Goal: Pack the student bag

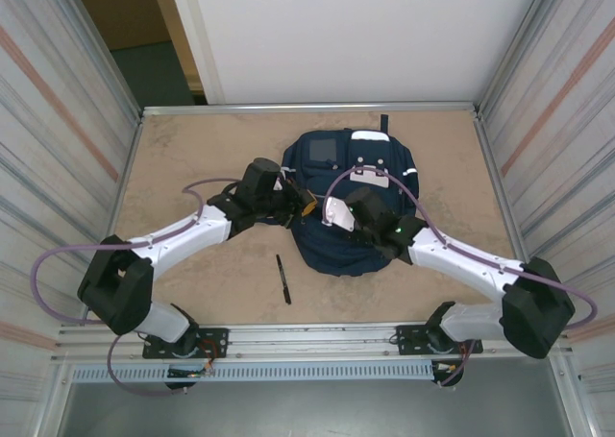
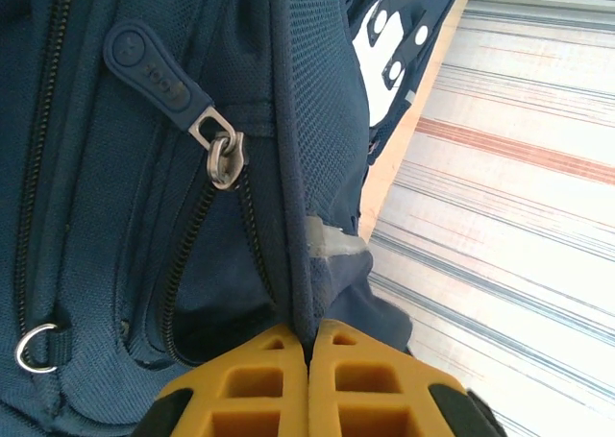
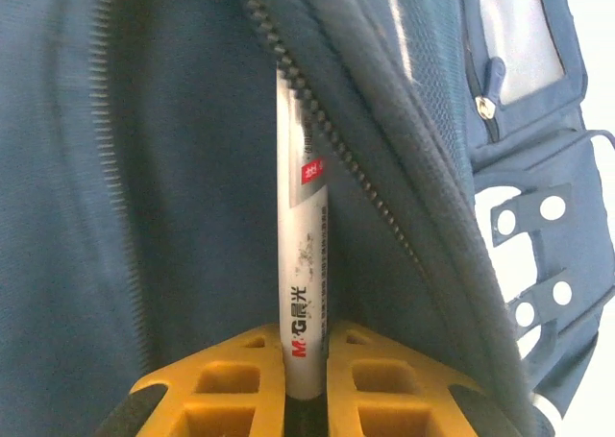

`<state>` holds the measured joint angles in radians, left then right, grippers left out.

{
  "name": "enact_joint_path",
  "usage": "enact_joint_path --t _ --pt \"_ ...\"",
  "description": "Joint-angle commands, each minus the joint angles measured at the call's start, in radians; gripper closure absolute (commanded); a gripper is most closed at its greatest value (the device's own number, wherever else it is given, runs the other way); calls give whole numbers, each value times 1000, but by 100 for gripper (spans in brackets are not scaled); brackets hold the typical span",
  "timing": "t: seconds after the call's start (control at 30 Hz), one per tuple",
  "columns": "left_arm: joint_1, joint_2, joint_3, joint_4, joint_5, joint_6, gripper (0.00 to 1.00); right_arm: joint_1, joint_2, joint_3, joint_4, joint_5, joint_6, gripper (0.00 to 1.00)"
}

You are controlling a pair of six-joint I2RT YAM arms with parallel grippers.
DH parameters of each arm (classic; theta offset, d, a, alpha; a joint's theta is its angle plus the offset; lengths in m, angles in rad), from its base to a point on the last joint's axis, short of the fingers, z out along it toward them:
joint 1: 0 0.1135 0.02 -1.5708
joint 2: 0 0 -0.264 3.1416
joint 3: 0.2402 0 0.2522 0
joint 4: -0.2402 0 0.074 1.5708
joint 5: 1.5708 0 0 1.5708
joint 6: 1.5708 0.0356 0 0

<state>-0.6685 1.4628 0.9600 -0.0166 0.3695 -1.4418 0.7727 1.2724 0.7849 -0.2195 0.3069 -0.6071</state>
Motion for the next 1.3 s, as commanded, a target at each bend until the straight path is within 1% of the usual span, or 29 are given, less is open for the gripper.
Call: enact_joint_path --t 0.0,0.03,0.07,0.1,0.17,0.27,0.33,0.43,0.47,0.53,0.67,0.8,0.83,0.9,0.97,1.1,1.2,1.23,1.27 --pt "-10 -67 -18 60 70 -9 100 -34 60 -40 177 44 -15 86" --pt "-11 -67 -25 82 78 -15 100 -44 77 -52 203 11 -31 83" --pt "-11 -67 -31 103 81 -19 100 -55 92 -61 230 -18 -43 77" --pt "-13 -65 -35 109 83 -16 100 -62 105 -65 256 -25 -53 74" --pt "-13 -63 -34 98 85 -11 100 -63 125 -61 270 -17 -59 69" --pt "0 -66 -43 113 110 -16 100 -59 139 -42 236 -2 -64 62" --pt "6 -81 -66 116 84 -13 100 -59 136 -33 208 0 -61 58" --pt "10 -100 -104 115 22 -21 100 -56 97 -33 182 -7 3 57" --pt "18 -101 -109 120 24 -17 100 -49 67 -33 158 -37 30 57" --pt "30 -106 -117 120 33 2 100 -38 2 -38 126 -116 71 51" --pt "36 -108 -121 61 -31 59 100 -22 -145 -29 24 -297 109 51" --pt "56 -82 -121 60 -19 89 100 -13 -248 -10 -86 -490 102 50" --pt "57 -75 -124 56 -26 99 100 -7 -261 -1 -106 -505 105 50" --pt "59 -60 -129 55 -39 120 100 25 -276 17 -130 -484 99 50" --pt "63 -44 -126 45 -36 138 100 53 -276 28 -118 -468 113 50" --pt "66 -28 -128 5 -29 206 100 63 -276 41 -76 -499 172 50" --pt "65 -33 -129 -79 -32 273 100 62 -277 28 -19 -466 251 50" --pt "63 -41 -134 -106 -36 296 96 62 -290 18 6 -442 279 50" --pt "57 -50 -141 -124 -44 316 90 61 -308 7 28 -424 296 49"
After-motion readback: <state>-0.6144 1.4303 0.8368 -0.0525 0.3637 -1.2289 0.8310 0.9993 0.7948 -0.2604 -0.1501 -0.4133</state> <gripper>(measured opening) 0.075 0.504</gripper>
